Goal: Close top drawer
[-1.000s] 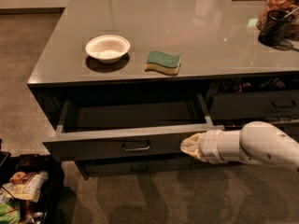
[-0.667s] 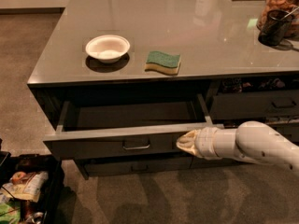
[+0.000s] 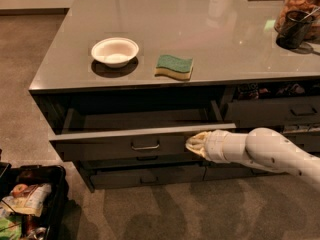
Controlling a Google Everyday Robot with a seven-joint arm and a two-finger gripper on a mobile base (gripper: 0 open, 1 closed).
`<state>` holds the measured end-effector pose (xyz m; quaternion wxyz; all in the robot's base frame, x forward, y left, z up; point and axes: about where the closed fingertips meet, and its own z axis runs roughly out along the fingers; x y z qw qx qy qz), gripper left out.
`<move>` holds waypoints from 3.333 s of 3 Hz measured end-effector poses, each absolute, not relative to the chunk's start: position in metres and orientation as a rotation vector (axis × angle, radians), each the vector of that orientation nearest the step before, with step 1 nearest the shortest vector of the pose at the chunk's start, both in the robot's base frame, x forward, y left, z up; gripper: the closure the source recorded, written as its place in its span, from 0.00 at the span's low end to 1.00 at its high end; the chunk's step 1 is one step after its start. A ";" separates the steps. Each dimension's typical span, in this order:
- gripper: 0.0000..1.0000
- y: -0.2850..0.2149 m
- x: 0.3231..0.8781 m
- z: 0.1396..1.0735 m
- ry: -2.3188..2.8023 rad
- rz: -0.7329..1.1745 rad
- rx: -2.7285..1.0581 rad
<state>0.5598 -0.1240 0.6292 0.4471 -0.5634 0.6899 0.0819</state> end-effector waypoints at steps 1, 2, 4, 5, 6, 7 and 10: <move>1.00 -0.127 0.581 0.627 1.700 0.161 -1.369; 1.00 -0.130 0.602 0.627 1.695 0.129 -1.339; 1.00 -0.115 0.650 0.628 1.664 0.107 -1.328; 1.00 -0.115 0.650 0.629 1.663 0.107 -1.328; 1.00 -0.112 0.643 0.630 1.672 0.131 -1.364; 1.00 -0.114 0.615 0.642 1.752 0.204 -1.436; 0.81 -0.135 0.525 0.738 1.968 0.243 -1.549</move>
Offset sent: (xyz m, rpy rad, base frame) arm 0.0677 -0.0144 -0.0008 0.0020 -0.0951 -0.0943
